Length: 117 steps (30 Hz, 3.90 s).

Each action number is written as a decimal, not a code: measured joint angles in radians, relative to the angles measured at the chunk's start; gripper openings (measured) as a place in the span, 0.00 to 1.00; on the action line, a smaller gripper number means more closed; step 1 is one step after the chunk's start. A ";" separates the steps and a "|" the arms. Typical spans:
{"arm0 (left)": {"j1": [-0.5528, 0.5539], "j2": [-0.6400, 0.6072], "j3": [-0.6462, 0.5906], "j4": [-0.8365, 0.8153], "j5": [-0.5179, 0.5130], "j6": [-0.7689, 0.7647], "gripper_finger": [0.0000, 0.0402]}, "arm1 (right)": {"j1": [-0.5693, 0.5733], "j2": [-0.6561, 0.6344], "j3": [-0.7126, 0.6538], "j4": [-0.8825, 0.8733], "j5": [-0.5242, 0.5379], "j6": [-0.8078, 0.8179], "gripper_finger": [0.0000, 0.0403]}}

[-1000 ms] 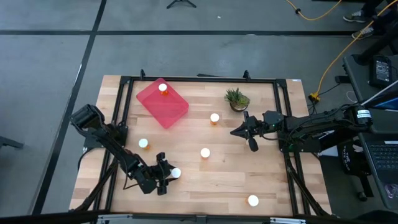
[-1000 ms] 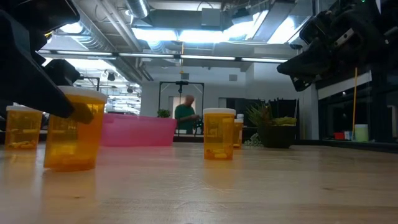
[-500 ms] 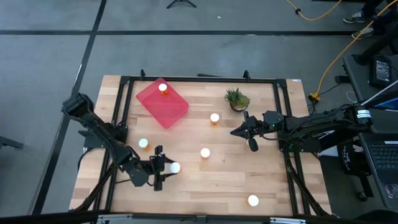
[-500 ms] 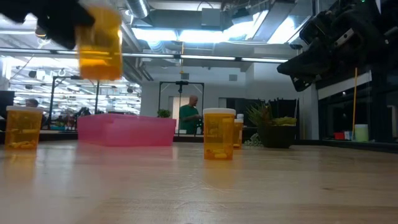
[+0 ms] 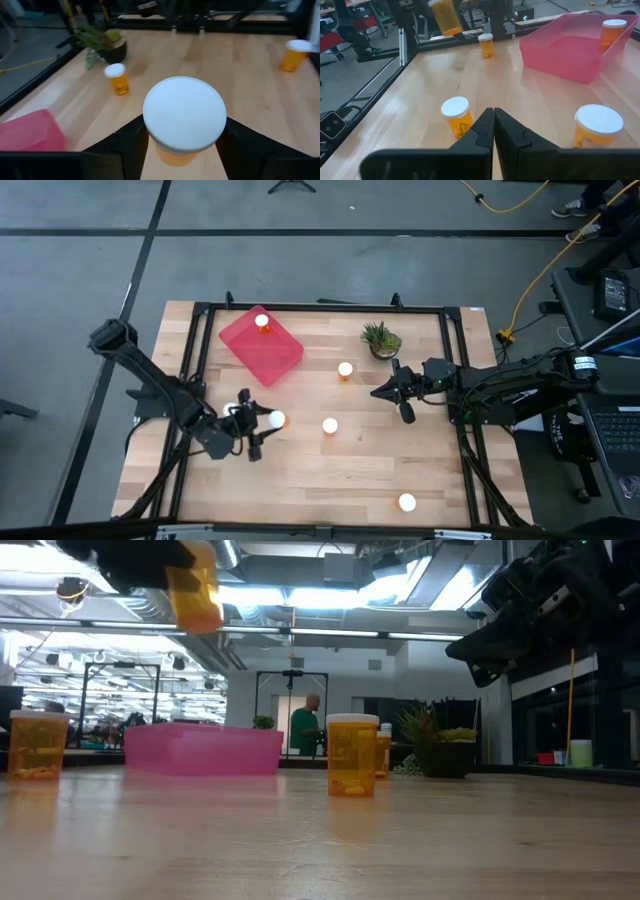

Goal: Pick and place pill bottles into a basket
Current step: Put the orange pill bottle into the red container

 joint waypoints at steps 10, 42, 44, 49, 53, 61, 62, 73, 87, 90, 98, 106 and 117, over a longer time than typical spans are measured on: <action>0.133 0.000 0.000 -0.087 -0.023 -0.047 0.51 | 0.000 0.000 0.000 0.000 0.000 0.000 0.04; 0.677 0.000 0.000 -0.162 0.126 0.095 0.51 | -0.001 0.000 0.000 0.001 0.004 -0.009 0.04; 0.717 0.000 0.000 -0.161 0.145 0.127 0.51 | -0.001 0.000 0.000 0.002 0.004 -0.011 0.04; 0.808 -0.008 0.000 -0.147 0.202 0.195 0.51 | -0.001 0.000 0.000 0.002 0.004 -0.011 0.04; 0.877 -0.015 0.000 -0.124 0.257 0.239 0.51 | 0.000 0.000 0.000 0.001 0.003 -0.007 0.04; 1.011 -0.050 -0.097 0.039 0.365 0.297 0.51 | 0.035 0.046 0.000 0.003 0.002 -0.003 0.04; 1.027 -0.060 -0.121 0.072 0.392 0.297 0.51 | 0.039 0.058 0.000 0.014 0.002 -0.003 0.04; 1.118 -0.108 -0.247 0.212 0.475 0.354 0.51 | 0.044 0.182 0.000 0.150 0.004 -0.005 0.04; 1.192 -0.105 -0.353 0.381 0.588 0.347 0.51 | 0.043 0.200 0.000 0.199 0.004 -0.038 0.04; 1.192 -0.104 -0.369 0.405 0.588 0.345 0.51 | 0.043 0.200 0.000 0.198 0.024 -0.046 0.04; 1.192 -0.104 -0.381 0.440 0.588 0.335 0.51 | 0.043 0.200 0.000 0.217 0.069 -0.065 0.04; 1.192 -0.099 -0.381 0.442 0.587 0.327 0.51 | 0.043 0.200 0.000 0.259 0.073 -0.090 0.04; 1.213 0.037 -0.380 0.573 0.597 0.335 0.51 | 0.030 0.200 0.000 0.265 0.072 -0.087 0.04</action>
